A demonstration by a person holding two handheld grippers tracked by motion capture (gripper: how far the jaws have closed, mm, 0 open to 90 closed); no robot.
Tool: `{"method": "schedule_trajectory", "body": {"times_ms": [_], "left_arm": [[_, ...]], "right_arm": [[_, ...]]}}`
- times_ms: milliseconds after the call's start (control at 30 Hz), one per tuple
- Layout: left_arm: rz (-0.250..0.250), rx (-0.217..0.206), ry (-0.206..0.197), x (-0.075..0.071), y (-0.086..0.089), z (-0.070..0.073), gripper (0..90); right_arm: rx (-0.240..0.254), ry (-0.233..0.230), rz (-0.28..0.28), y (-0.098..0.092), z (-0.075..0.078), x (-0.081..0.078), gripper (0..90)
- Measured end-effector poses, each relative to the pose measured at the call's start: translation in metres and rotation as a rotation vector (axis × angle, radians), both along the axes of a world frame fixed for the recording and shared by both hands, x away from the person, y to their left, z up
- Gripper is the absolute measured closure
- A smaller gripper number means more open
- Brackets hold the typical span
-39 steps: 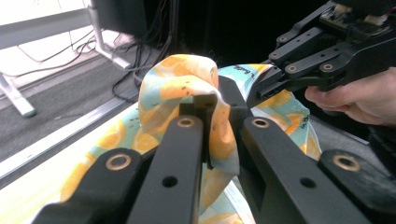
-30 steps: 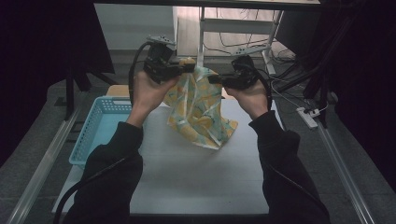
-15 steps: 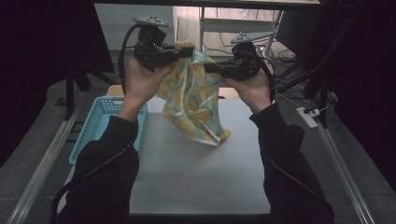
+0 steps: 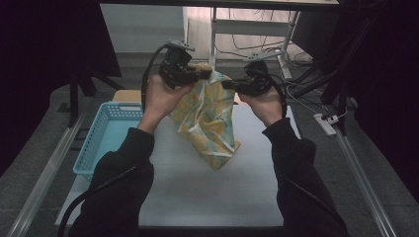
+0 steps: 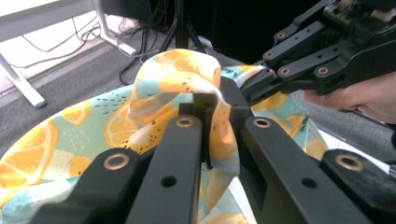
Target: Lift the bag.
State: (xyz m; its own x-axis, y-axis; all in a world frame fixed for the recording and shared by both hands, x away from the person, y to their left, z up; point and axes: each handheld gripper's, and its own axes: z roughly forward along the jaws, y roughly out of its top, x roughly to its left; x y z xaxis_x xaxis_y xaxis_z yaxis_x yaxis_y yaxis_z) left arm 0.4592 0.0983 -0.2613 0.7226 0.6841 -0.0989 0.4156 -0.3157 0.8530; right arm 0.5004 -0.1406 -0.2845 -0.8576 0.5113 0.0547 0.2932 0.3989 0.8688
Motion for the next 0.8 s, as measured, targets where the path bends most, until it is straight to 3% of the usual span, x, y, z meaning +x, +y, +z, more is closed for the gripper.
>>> {"method": "schedule_trajectory", "body": {"times_ms": [167, 467, 800], "left_arm": [[-0.012, 0.004, 0.008, 0.004, -0.002, -0.007, 83.9], [-0.023, 0.013, 0.018, 0.003, 0.002, -0.013, 43.5], [-0.075, 0.044, 0.02, -0.008, 0.017, -0.021, 21.5]], "right_arm": [[-0.006, 0.003, -0.005, -0.002, -0.006, 0.002, 88.1], [-0.001, 0.001, -0.031, -0.008, -0.011, 0.002, 64.4], [0.017, 0.023, -0.039, -0.016, -0.021, 0.001, 45.8]]}}
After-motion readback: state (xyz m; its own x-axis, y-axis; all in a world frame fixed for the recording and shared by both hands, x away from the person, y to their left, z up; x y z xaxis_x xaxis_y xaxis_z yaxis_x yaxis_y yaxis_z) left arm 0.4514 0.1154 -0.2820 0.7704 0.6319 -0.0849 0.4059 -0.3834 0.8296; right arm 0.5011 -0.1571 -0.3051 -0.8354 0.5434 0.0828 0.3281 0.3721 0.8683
